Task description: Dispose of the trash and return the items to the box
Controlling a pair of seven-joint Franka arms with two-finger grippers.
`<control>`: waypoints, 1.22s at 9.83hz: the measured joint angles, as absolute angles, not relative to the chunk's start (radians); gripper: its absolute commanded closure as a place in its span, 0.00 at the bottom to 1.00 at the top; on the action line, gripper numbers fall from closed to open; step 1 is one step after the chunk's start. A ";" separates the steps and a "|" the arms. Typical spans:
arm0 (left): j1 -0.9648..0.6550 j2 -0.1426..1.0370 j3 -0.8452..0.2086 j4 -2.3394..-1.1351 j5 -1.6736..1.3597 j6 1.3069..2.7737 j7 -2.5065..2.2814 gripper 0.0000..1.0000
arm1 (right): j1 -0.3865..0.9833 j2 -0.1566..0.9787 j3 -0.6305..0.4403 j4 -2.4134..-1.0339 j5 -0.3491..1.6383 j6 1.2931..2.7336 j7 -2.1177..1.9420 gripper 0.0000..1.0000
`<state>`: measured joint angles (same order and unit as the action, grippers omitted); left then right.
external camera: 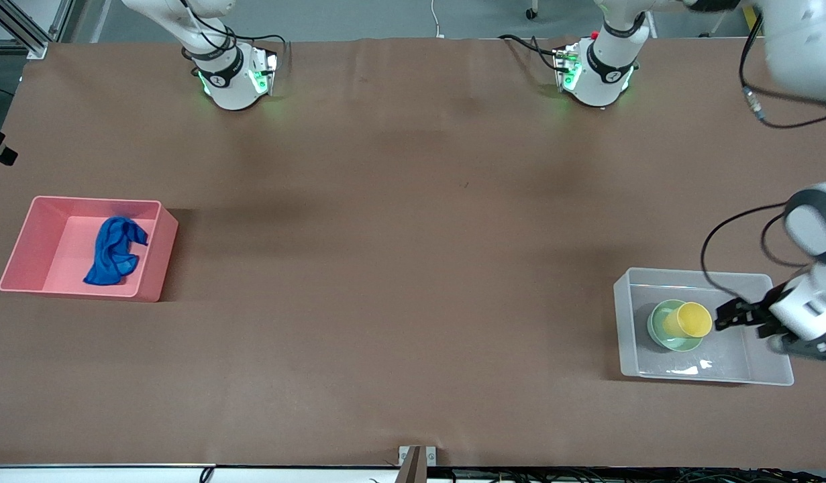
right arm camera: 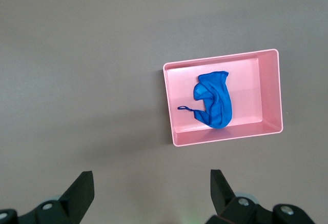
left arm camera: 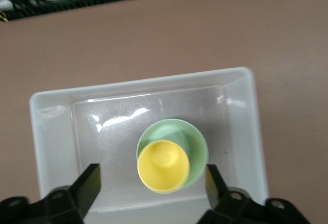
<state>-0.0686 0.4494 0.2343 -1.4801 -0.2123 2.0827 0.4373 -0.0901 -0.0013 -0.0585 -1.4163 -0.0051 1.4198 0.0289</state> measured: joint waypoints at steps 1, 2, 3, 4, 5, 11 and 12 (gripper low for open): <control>-0.068 0.348 0.213 -1.502 -0.169 1.989 0.428 0.00 | -0.090 -0.001 -0.058 -1.416 -0.005 1.419 0.029 0.00; -0.068 0.244 0.177 -1.529 -0.115 1.886 0.386 0.00 | -0.090 -0.001 -0.058 -1.416 -0.005 1.419 0.029 0.00; -0.067 0.146 0.123 -1.551 -0.053 1.792 0.302 0.00 | -0.089 -0.001 -0.059 -1.416 -0.005 1.419 0.029 0.00; -0.068 0.061 0.061 -1.575 -0.007 1.725 0.205 0.00 | -0.089 -0.001 -0.059 -1.415 -0.005 1.419 0.029 0.00; -0.070 -0.016 0.018 -1.619 0.013 1.694 0.142 0.00 | -0.089 0.000 -0.059 -1.415 -0.005 1.419 0.029 0.00; -0.051 -0.105 -0.051 -1.613 0.017 1.581 0.068 0.00 | -0.089 0.000 -0.058 -1.414 -0.005 1.407 0.028 0.00; -0.051 -0.051 -0.050 -1.526 0.017 1.525 0.068 0.00 | -0.089 0.000 -0.058 -1.414 -0.005 1.406 0.028 0.00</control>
